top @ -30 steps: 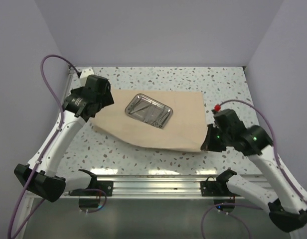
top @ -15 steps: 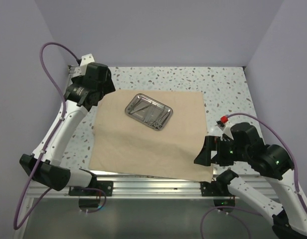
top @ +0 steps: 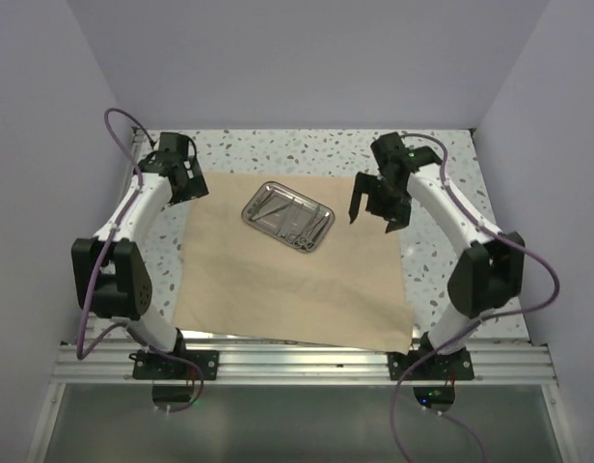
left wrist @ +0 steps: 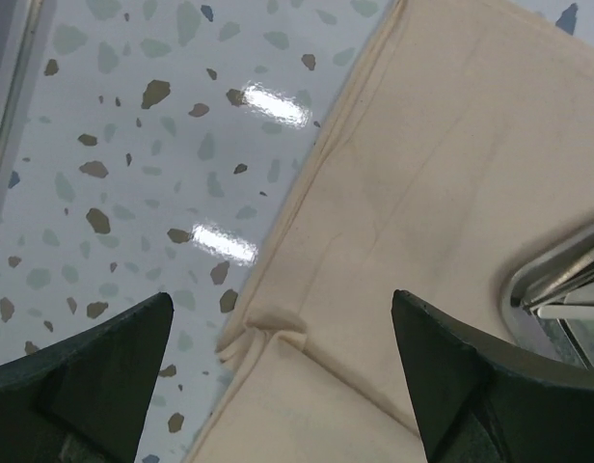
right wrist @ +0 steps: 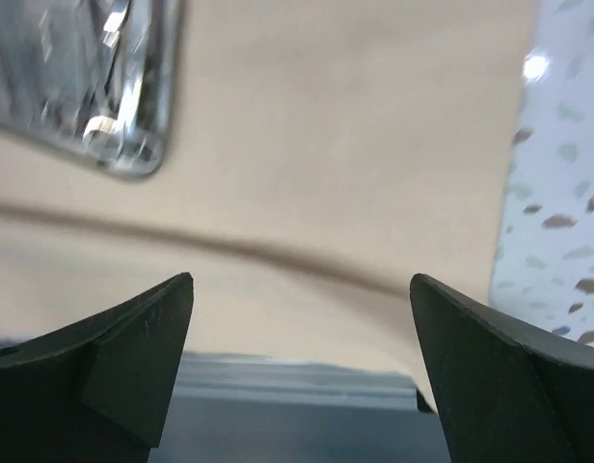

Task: Open and lay out the surgical kit
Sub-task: Smooth out the surgical kit at the center of the board.

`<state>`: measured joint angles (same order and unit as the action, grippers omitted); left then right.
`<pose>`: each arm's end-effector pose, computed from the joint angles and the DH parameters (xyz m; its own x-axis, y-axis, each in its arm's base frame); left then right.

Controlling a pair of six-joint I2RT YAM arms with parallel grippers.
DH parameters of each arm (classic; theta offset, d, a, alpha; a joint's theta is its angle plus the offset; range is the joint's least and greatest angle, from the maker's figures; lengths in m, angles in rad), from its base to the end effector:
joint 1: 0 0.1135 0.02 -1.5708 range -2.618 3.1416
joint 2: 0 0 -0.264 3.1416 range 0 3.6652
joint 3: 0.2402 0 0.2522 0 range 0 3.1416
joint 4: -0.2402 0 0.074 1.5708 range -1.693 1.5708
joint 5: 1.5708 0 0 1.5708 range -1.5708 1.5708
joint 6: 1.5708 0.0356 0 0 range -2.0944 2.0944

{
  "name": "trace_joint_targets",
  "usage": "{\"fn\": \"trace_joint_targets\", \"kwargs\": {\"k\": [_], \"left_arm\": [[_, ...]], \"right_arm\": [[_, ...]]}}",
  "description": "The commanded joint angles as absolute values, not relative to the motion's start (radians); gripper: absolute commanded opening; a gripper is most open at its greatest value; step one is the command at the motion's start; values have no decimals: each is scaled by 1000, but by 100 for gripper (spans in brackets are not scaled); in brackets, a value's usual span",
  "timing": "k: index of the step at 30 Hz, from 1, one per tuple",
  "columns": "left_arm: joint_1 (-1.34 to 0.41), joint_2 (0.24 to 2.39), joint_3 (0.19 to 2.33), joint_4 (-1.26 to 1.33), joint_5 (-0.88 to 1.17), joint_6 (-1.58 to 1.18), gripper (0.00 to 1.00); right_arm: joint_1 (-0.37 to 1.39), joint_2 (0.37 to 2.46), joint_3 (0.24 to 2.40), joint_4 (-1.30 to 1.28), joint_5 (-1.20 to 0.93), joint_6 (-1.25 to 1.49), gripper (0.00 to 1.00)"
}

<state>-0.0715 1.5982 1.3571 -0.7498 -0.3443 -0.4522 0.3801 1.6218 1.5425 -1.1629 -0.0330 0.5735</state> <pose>0.3383 -0.0122 0.2872 -0.6993 -0.3623 -0.6162 -0.4700 0.8825 0.0146 0.2947 0.1190 0.3138 -0.9449 0.2065 -0.2541 0.1571 0.9668 0.2013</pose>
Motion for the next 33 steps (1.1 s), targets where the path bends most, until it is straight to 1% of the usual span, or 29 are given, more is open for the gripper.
{"fn": "trace_joint_targets", "kwargs": {"k": [1,2,3,5,7,8,11,14,18,22,25,26,27,28,29,31,32,33], "left_arm": [[-51,1750,1426,-624,-247,-380,100],[-48,1779,1454,-611,-232,-376,100],[-40,1810,1471,-595,-204,-371,99],[-38,1888,1521,-589,-192,-362,99],[-37,1954,1569,-595,-196,-359,99],[-32,1974,1581,-598,-193,-360,99],[-25,2032,1617,-604,-202,-362,99],[-14,2068,1628,-600,-201,-365,99],[-6,2109,1629,-612,-216,-385,97],[-3,2129,1618,-601,-215,-391,95],[0,2146,1623,-592,-212,-393,93],[8,2152,1629,-594,-201,-397,91],[26,2167,1638,-594,-195,-399,88],[32,2175,1641,-595,-184,-400,83],[43,2184,1644,-597,-152,-403,71],[51,2213,1658,-592,-103,-397,55],[55,2224,1666,-592,-66,-390,40],[55,2249,1689,-597,-52,-387,31]], "right_arm": [[220,1745,1672,-1083,58,534,98],[181,1840,1718,-1095,118,522,98],[164,1882,1808,-1113,138,503,98],[121,1992,1885,-1118,170,502,98],[101,2061,1968,-1101,156,502,97],[86,2132,2029,-1103,160,503,96],[72,2247,2129,-1097,138,511,95],[72,2318,2198,-1100,123,508,93],[63,2413,2218,-1094,104,509,91],[64,2436,2192,-1069,86,509,89],[63,2454,2177,-1048,75,511,85],[63,2462,2187,-1048,58,509,79],[63,2471,2190,-1046,49,509,74],[64,2489,2195,-1043,35,509,69],[63,2500,2207,-1043,6,511,58],[64,2522,2223,-1048,-11,514,43],[64,2548,2246,-1054,-24,515,20],[64,2562,2259,-1057,-38,515,8]]}}
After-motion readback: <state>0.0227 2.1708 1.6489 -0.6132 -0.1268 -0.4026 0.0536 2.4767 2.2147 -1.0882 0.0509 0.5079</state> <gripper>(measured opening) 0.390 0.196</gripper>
